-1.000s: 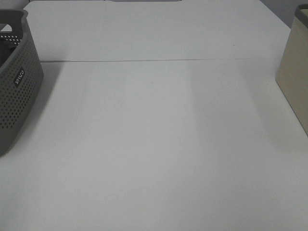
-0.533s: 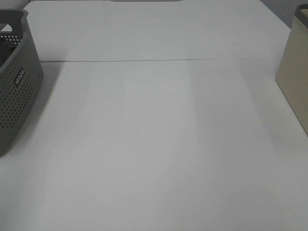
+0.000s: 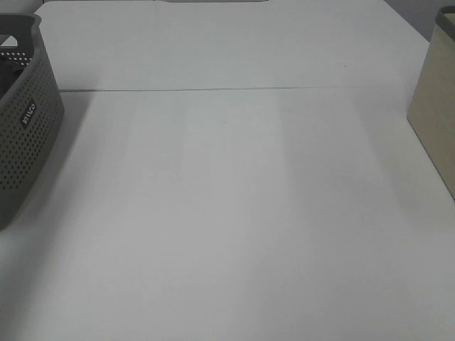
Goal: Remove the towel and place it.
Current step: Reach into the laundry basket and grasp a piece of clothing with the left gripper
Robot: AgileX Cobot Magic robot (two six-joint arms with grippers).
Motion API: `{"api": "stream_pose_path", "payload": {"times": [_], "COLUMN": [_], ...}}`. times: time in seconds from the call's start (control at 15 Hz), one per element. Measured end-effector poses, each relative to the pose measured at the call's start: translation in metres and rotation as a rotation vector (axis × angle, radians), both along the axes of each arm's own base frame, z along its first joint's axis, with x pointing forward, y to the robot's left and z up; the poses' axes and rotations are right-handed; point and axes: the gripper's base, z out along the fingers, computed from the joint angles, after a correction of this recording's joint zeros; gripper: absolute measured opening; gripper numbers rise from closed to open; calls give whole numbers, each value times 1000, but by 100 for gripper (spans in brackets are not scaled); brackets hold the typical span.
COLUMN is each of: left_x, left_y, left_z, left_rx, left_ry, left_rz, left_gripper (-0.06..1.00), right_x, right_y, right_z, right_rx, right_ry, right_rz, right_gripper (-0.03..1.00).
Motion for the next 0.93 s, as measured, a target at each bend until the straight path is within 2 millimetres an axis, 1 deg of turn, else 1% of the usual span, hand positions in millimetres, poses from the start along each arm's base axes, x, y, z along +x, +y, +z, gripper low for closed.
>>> {"api": "stream_pose_path", "payload": {"times": [0.07,0.13,0.27,0.33,0.47,0.53,0.67,0.73,0.93], "left_x": [24,74,117,128,164,178,201,210,231], "left_y": [4,11,17,19,25,28,33,35,37], "left_z": [-2,-4,-15,-20,-42,-57,-96,-116,-161], "left_rx": [40,132,203,217,265,286,327,343,366], "left_ry": [35,69,107,119,147,172,260,300,338], "left_rz": [-10,-49,-81,-87,-130,-153,-197,-215,-258], "left_gripper": [98,98,98,98,98,98,98,98,98], "right_x": [0,0,0,0,0,0,0,0,0], "right_y": [0,0,0,0,0,0,0,0,0], "right_z": [0,0,0,0,0,0,0,0,0], "right_rx": [0,0,0,0,0,0,0,0,0], "right_ry": [0,0,0,0,0,0,0,0,0], "right_rz": [0,0,0,0,0,0,0,0,0], "right_gripper": [61,61,61,61,61,61,61,61,61]}}
